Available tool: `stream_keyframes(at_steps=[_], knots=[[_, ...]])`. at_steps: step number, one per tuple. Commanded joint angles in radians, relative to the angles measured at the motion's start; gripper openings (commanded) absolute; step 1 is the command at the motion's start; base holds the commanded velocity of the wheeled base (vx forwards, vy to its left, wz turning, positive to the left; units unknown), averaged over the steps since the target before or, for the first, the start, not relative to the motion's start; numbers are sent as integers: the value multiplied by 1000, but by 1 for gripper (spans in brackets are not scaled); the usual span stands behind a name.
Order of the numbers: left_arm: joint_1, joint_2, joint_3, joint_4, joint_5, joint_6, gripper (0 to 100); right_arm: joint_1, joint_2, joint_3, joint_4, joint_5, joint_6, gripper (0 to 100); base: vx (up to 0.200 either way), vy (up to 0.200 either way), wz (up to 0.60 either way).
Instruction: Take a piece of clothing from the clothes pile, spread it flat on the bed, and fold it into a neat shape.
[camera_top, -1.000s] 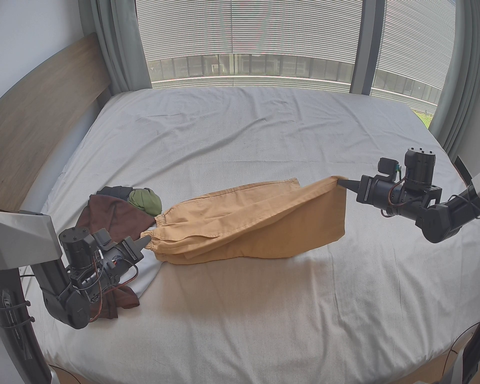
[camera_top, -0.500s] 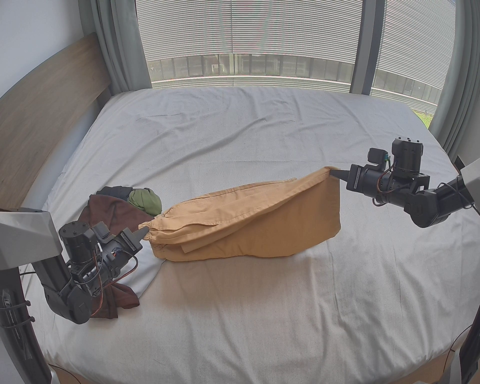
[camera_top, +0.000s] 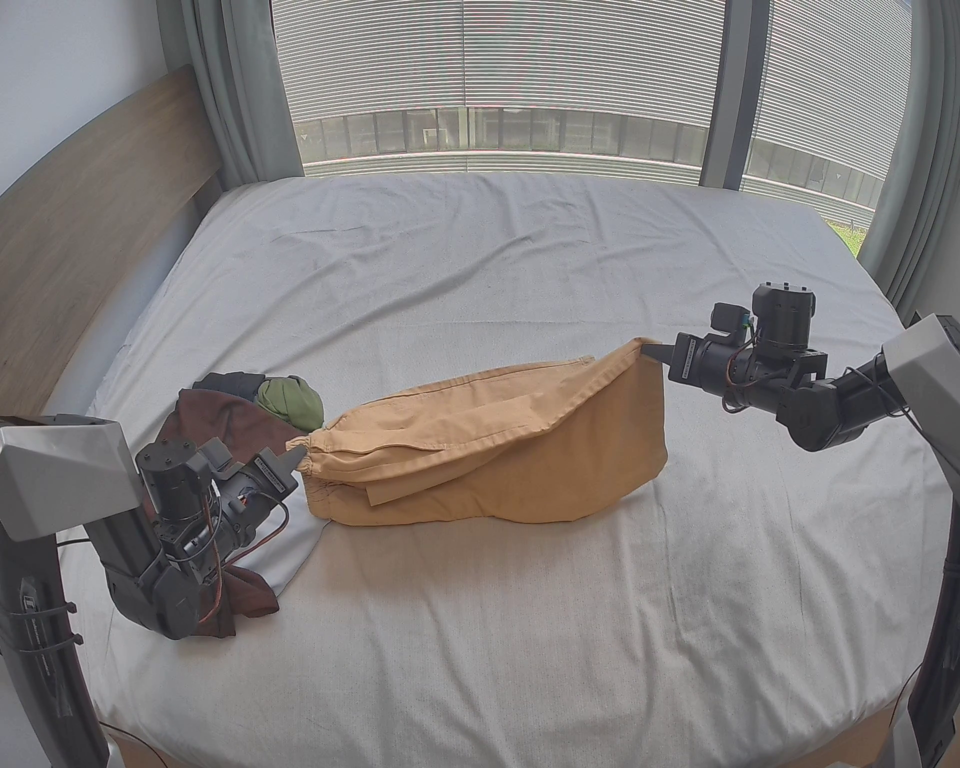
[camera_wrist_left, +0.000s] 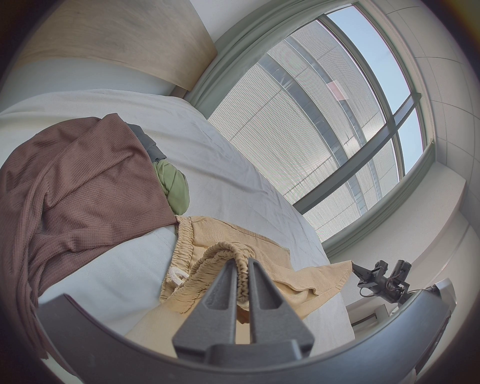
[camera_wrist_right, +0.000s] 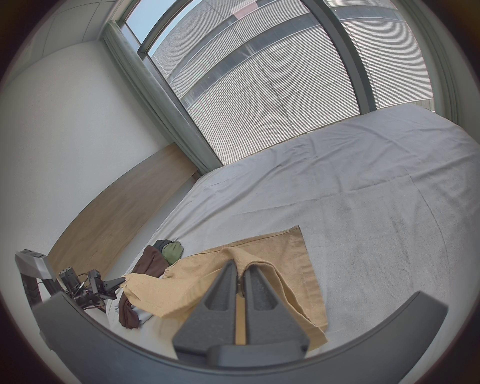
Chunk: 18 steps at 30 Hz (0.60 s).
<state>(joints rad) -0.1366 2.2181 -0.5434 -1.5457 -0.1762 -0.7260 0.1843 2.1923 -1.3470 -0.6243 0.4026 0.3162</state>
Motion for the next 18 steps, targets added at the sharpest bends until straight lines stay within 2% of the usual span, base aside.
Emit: stream_keyframes(at_steps=[1, 9, 18], knots=[[-1, 17, -23, -1, 0, -7, 0, 4, 38, -29, -2, -13, 7, 0, 0, 0, 0], [6, 28, -89, 1, 21, -76, 0, -2, 92, -96, -9, -31, 9, 0, 0, 0, 0], [8, 68, -124, 4, 40, -87, 0, 0, 150, -161, -12, -47, 43, 0, 0, 0, 0]])
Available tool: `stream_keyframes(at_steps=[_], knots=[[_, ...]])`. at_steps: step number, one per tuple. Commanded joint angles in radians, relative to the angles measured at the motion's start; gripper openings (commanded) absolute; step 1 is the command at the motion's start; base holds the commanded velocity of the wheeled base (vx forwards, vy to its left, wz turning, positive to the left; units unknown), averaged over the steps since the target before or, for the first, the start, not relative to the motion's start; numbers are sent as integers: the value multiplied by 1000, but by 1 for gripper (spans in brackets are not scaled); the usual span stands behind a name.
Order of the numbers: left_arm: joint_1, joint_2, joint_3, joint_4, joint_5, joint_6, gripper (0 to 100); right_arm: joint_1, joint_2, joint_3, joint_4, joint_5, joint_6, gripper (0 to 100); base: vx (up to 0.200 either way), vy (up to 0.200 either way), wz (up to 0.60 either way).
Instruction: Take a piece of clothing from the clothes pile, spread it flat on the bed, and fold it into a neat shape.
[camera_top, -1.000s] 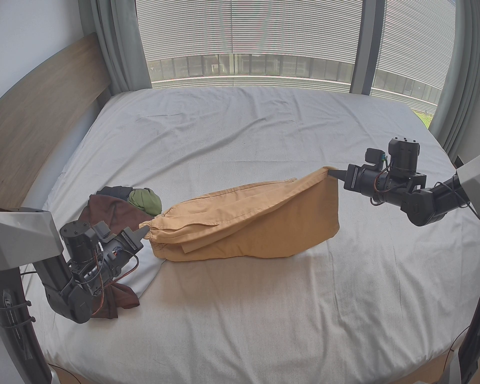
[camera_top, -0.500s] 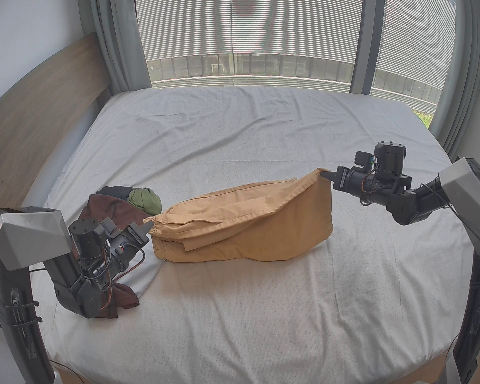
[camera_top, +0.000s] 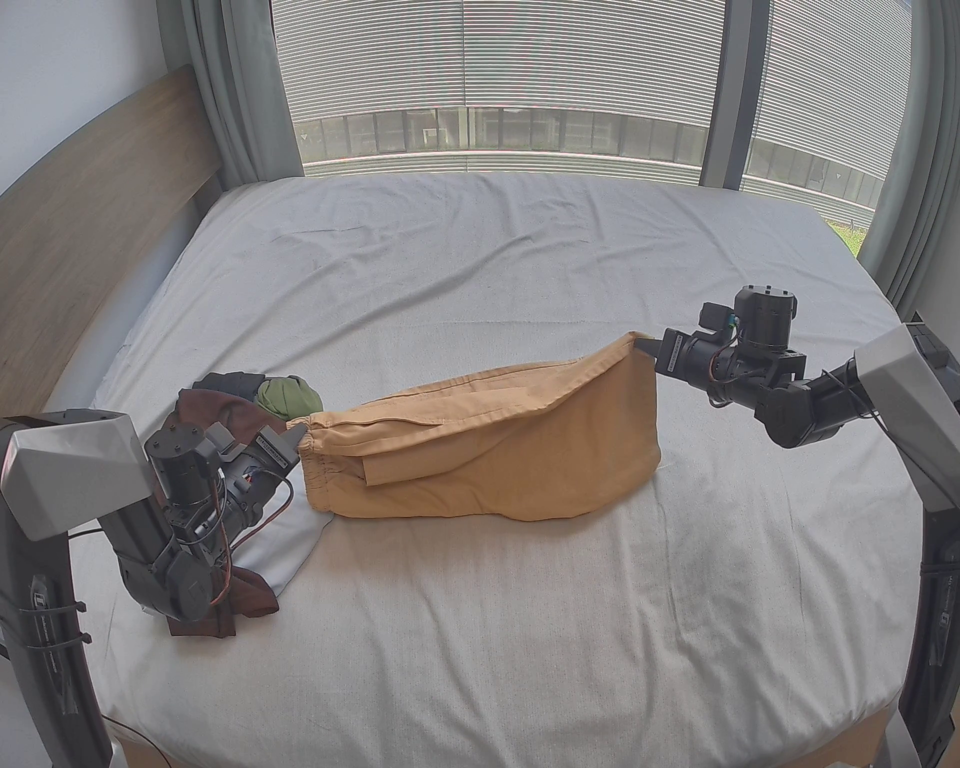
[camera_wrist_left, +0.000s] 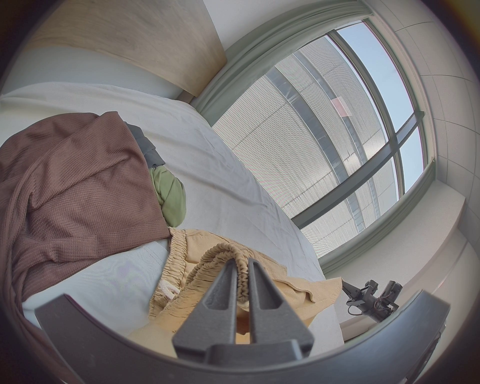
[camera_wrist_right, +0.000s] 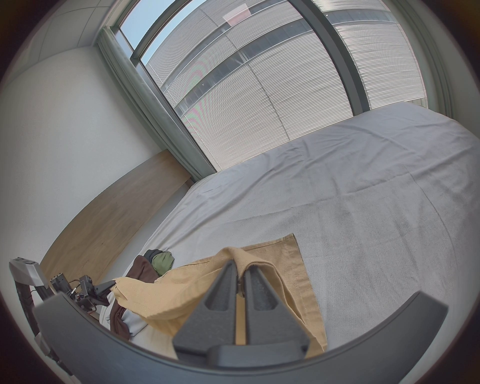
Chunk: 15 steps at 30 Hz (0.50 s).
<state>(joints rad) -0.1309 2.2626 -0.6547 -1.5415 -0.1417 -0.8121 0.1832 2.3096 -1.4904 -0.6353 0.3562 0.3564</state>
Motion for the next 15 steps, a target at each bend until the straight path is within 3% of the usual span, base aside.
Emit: stream_keyframes(at_steps=[1, 15], knots=[[2, 34, -20, -2, 16, -1, 0, -1, 44, -28, -1, 0, 3, 0, 0, 0, 0], [19, 51, -46, -2, 16, -4, 0, 1, 87, -71, -41, -11, 3, 0, 0, 0, 0]])
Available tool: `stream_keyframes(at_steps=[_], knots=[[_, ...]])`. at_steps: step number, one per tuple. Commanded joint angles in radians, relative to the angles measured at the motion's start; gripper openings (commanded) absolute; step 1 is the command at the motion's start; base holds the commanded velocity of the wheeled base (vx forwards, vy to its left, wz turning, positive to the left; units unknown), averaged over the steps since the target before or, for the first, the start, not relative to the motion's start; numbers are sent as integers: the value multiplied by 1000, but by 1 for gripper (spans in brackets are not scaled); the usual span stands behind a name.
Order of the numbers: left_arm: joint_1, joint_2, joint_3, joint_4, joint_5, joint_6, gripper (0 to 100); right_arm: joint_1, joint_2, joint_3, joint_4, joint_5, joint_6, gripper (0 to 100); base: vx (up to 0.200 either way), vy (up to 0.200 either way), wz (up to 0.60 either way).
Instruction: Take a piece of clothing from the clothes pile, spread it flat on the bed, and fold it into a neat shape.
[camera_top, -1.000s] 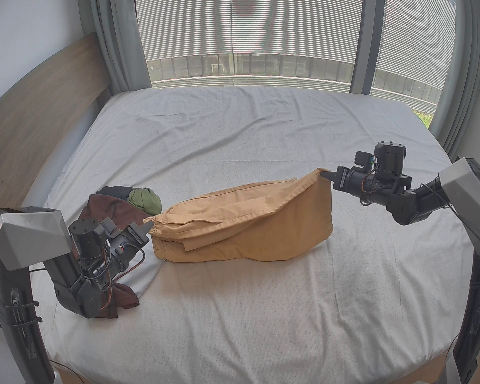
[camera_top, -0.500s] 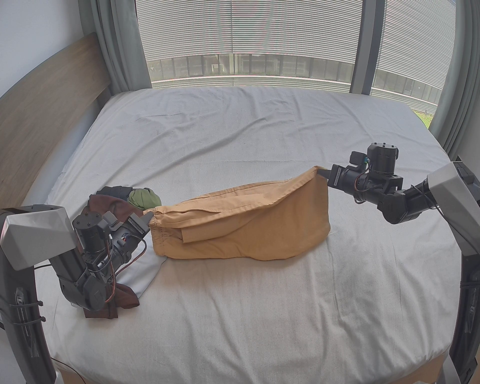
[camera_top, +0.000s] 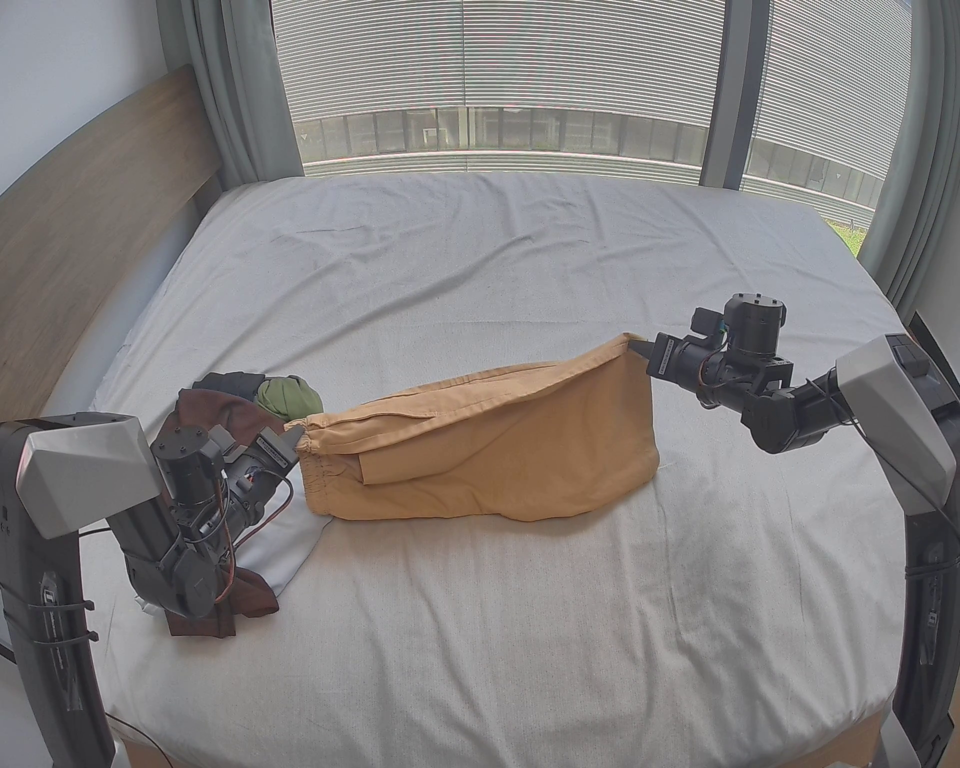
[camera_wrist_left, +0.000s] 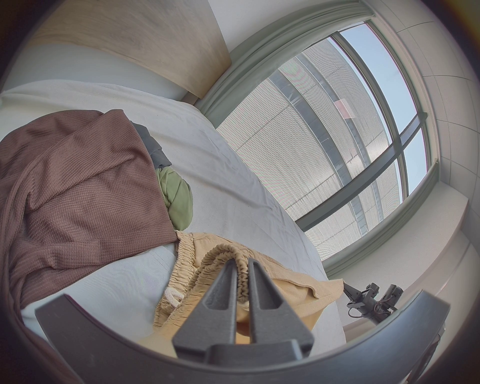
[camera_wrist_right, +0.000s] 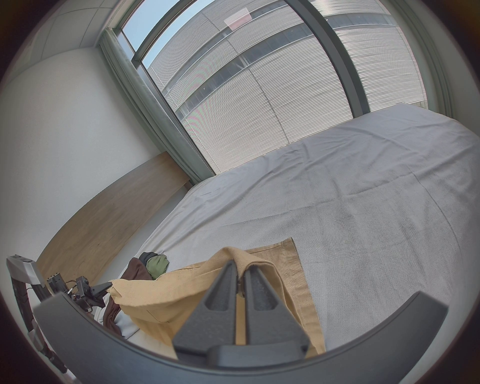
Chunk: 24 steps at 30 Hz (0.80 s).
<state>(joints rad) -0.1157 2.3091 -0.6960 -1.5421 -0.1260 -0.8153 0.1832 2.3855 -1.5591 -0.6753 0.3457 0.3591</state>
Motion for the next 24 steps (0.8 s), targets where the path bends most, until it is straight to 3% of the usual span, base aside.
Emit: stream_keyframes(at_steps=[1, 2, 3, 9, 10, 14, 19, 23, 24], knots=[[4, 4, -5, -1, 0, -1, 0, 1, 12, -4, -1, -1, 0, 0, 0, 0, 0], [4, 4, -5, -1, 0, -1, 0, 1, 12, -4, -1, -1, 0, 0, 0, 0, 0], [4, 6, -5, -1, 0, -7, 100, 1, 17, -4, -1, 1, 0, 0, 0, 0, 0], [13, 6, -36, -1, 2, -35, 100, 4, 69, -76, -47, -2, 3, 0, 0, 0, 0], [16, 4, -39, -1, 2, -35, 100, 5, 83, -101, -56, -8, 9, 100, 0, 0, 0], [38, 1, -42, -1, 6, -35, 100, 5, 118, -141, -128, -56, 46, 100, 0, 0, 0], [47, -11, -30, -3, 6, -36, 100, 4, 106, -125, -145, -62, 57, 100, 0, 0, 0], [41, -45, -8, -4, 3, -48, 100, 5, 67, -68, -182, -77, 53, 100, 0, 0, 0], [33, -83, 21, -4, -7, -65, 100, 15, 15, 16, -199, -80, 52, 100, 0, 0, 0]])
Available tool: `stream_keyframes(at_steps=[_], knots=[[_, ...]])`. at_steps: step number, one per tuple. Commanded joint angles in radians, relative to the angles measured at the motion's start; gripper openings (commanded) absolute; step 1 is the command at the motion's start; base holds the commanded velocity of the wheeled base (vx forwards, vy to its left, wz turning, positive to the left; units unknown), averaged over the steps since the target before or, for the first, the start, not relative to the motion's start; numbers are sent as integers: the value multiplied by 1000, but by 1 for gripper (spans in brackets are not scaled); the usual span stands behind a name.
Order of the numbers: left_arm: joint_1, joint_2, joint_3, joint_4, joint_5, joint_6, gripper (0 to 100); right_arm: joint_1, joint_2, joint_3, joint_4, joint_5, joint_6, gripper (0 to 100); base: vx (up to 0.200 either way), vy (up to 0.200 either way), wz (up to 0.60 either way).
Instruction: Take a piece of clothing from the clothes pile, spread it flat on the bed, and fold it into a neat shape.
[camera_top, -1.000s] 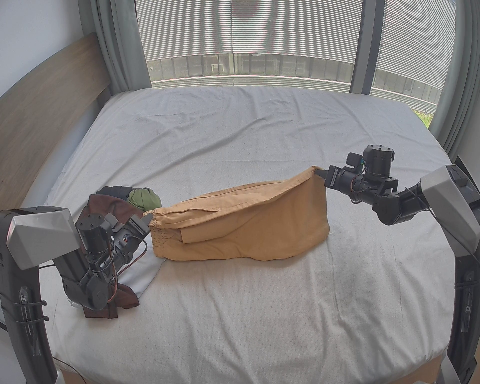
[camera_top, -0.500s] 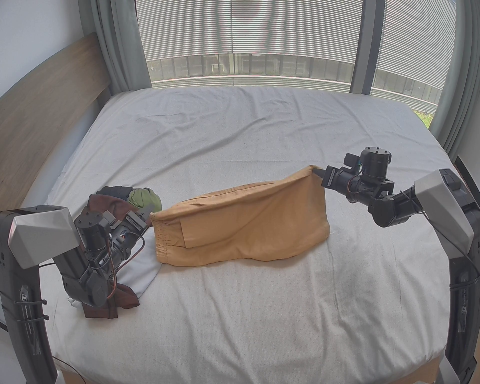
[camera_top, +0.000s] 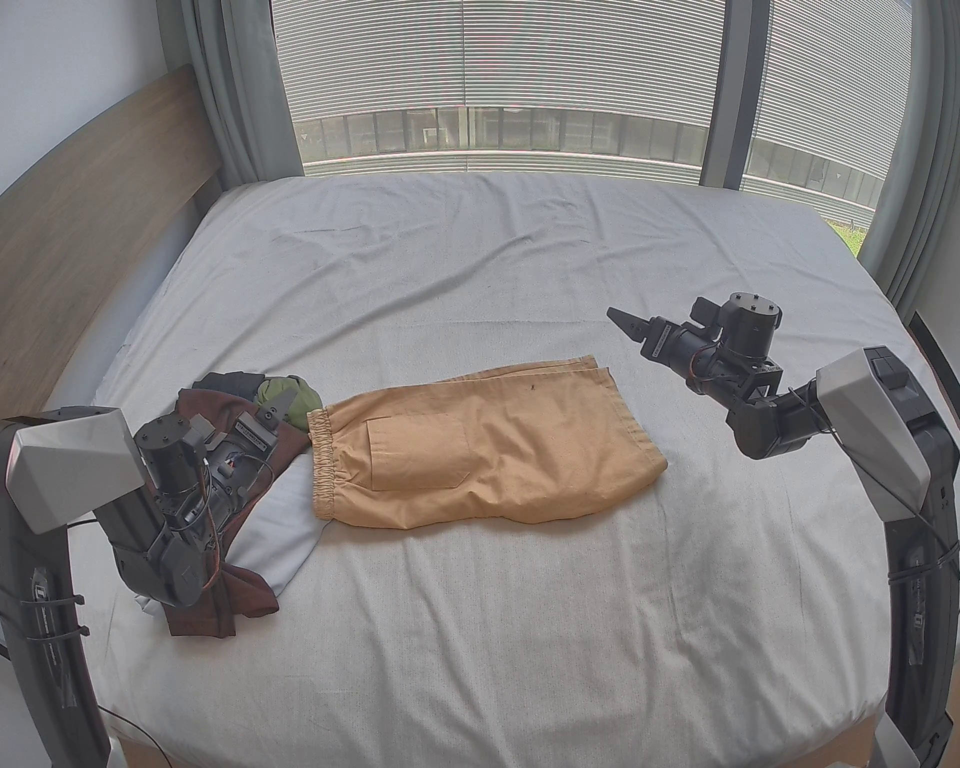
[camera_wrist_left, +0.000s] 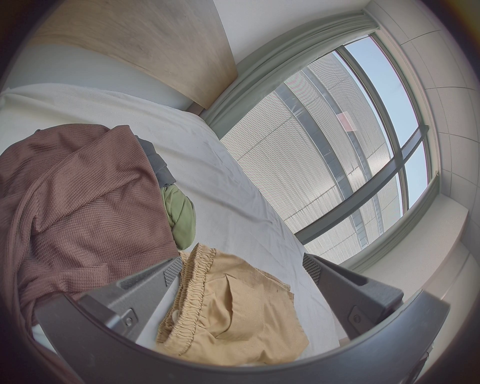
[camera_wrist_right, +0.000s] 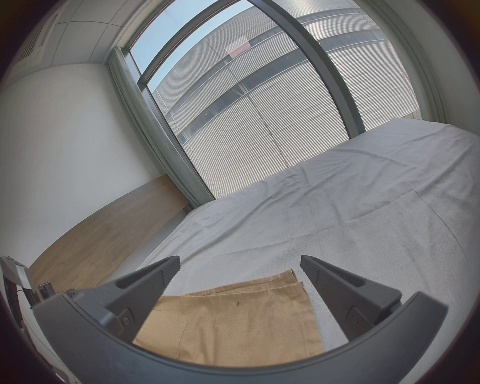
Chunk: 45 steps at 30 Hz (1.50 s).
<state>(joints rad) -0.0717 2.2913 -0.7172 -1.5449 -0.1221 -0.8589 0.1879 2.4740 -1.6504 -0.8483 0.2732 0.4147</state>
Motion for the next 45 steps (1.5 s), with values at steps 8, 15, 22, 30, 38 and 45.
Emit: stream_keyframes(at_steps=[8, 15, 22, 30, 38, 45], knots=[[-72, -179, 139, -1, -65, -20, 100, 76, -254, 443, -32, -8, -4, 100, 0, 0, 0], [-97, -217, 262, -1, -160, 116, 100, 124, -313, 652, 5, -52, -2, 100, 0, 0, 0], [-117, -216, 315, -1, -160, 227, 100, 142, -297, 750, 15, -68, 1, 100, 0, 0, 0], [-129, -217, 328, -1, -157, 267, 100, 139, -181, 727, 14, -69, 9, 100, 0, 0, 0], [-129, -216, 328, -1, -157, 267, 100, 127, -93, 670, 12, -69, 56, 100, 0, 0, 0], [-129, -210, 328, -1, -157, 267, 100, 116, -7, 583, 8, -69, 93, 100, 0, 0, 0]])
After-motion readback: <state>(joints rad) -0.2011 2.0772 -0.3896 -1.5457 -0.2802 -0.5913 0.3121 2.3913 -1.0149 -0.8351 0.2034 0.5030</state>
